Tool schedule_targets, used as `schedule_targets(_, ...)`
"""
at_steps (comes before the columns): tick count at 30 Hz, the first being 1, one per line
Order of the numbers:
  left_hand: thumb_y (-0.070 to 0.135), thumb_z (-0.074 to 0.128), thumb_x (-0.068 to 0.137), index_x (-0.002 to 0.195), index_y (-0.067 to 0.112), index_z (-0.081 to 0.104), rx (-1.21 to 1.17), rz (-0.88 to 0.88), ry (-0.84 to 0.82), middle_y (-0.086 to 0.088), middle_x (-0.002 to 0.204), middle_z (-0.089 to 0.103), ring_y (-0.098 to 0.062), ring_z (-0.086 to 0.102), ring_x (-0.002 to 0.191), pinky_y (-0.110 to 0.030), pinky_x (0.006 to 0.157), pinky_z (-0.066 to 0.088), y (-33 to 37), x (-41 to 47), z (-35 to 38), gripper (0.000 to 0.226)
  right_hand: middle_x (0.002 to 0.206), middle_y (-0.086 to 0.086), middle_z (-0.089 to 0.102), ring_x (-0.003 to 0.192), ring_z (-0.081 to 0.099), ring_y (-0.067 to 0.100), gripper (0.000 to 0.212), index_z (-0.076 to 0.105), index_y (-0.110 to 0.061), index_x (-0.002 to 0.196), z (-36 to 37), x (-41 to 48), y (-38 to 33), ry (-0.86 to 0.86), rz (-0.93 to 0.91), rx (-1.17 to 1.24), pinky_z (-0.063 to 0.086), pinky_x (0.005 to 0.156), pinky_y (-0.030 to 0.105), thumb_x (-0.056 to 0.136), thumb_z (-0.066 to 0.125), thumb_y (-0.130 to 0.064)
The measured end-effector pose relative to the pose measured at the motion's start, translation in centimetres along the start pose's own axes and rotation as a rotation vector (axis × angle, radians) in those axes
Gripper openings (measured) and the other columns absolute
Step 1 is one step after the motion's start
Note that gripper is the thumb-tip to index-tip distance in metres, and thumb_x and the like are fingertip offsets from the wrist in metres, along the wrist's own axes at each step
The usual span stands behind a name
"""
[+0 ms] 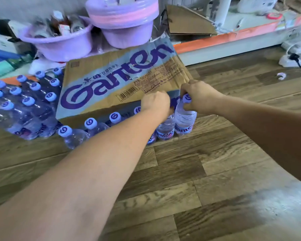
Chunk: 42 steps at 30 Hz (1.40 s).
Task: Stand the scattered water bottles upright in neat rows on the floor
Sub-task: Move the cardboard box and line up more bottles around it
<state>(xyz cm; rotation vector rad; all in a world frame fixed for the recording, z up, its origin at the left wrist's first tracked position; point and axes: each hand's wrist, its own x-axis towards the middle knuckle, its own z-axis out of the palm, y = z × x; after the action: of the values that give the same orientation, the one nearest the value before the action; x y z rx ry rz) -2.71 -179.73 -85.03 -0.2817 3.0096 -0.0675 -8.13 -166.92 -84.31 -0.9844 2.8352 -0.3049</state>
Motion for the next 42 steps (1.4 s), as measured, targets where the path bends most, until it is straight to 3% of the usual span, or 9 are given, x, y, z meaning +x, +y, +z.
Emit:
schedule_targets(7,0.041,0.057,0.09,0.119,0.01,0.048,0.043,0.009,0.064,-0.012,0.116,0.065,-0.032,0.062,0.108,-0.032,0.07,0.034,-0.4,1.5,1.5,0.044,0.114,0.023,0.054,0.105,0.056,0.039,0.04,0.057,-0.003,0.115,1.0,0.8,1.0,-0.005,-0.003,0.01,0.046,0.087,0.039,0.078,0.066,-0.015)
schedule_targets(10,0.063,0.051,0.083,0.121,0.008,0.046,0.011,0.069,0.011,-0.014,0.118,0.064,-0.033,0.06,0.11,-0.033,0.072,0.034,-0.6,1.5,1.1,0.067,0.115,0.019,0.055,0.108,0.056,0.035,0.043,0.055,-0.007,0.118,0.3,0.9,1.0,-0.076,-0.025,-0.04,0.046,0.09,0.038,0.079,0.066,-0.022)
schedule_targets(13,0.07,0.046,0.08,0.122,0.007,0.045,0.052,0.145,0.027,-0.015,0.119,0.063,-0.032,0.061,0.11,-0.033,0.074,0.036,-1.5,0.9,-0.1,0.076,0.118,0.013,0.056,0.111,0.056,0.033,0.047,0.052,-0.013,0.12,-0.6,1.1,0.1,-0.095,-0.009,-0.114,0.047,0.089,0.038,0.082,0.064,-0.038)
schedule_targets(19,0.064,0.046,0.085,0.118,0.012,0.046,0.051,0.216,0.208,-0.016,0.109,0.065,-0.034,0.063,0.102,-0.035,0.069,0.039,-7.5,-1.1,-2.9,0.062,0.124,0.012,0.056,0.113,0.055,0.033,0.038,0.054,-0.016,0.118,-2.1,3.0,-5.1,0.006,-0.017,-0.143,0.046,0.087,0.038,0.089,0.054,-0.041)
schedule_targets(26,0.061,0.041,0.089,0.11,0.012,0.051,0.0,-0.063,0.27,-0.019,0.105,0.065,-0.036,0.062,0.098,-0.034,0.067,0.037,-22.4,-5.0,-3.4,0.054,0.131,0.015,0.051,0.121,0.05,0.033,0.043,0.052,-0.013,0.127,-0.6,7.9,-16.7,-0.011,-0.117,-0.071,0.041,0.096,0.039,0.092,0.052,-0.038)
schedule_targets(33,0.053,0.038,0.094,0.113,0.007,0.048,0.008,-0.327,0.223,-0.02,0.106,0.063,-0.037,0.061,0.098,-0.037,0.065,0.037,-36.6,-8.7,-0.4,0.051,0.131,0.016,0.053,0.119,0.052,0.033,0.04,0.051,-0.01,0.125,3.2,13.1,-29.4,-0.067,-0.27,-0.077,0.043,0.094,0.038,0.094,0.05,-0.034)
schedule_targets(37,0.046,0.043,0.095,0.128,0.009,0.042,-0.088,-0.38,0.194,-0.018,0.126,0.053,-0.037,0.051,0.116,-0.045,0.079,0.045,-41.3,-8.7,2.2,0.05,0.134,0.021,0.05,0.12,0.05,0.038,0.049,0.042,-0.007,0.135,5.8,16.0,-34.6,-0.118,-0.324,-0.134,0.044,0.094,0.04,0.095,0.05,-0.033)
schedule_targets(40,0.035,0.048,0.096,0.149,0.016,0.017,-0.231,-0.297,0.128,-0.01,0.155,0.02,-0.035,0.024,0.14,-0.05,0.103,0.037,-43.0,-7.2,4.1,0.064,0.146,0.021,0.035,0.13,0.042,0.039,0.063,0.024,-0.009,0.148,7.3,17.8,-36.9,-0.172,-0.33,-0.156,0.042,0.103,0.043,0.095,0.05,-0.031)
schedule_targets(42,0.028,0.046,0.097,0.152,0.018,0.007,-0.307,-0.239,0.066,-0.005,0.161,0.004,-0.031,0.012,0.146,-0.048,0.113,0.028,-43.4,-5.7,5.1,0.068,0.149,0.023,0.029,0.131,0.039,0.041,0.069,0.012,-0.013,0.152,8.1,18.8,-37.5,-0.203,-0.289,-0.17,0.042,0.104,0.046,0.096,0.049,-0.028)
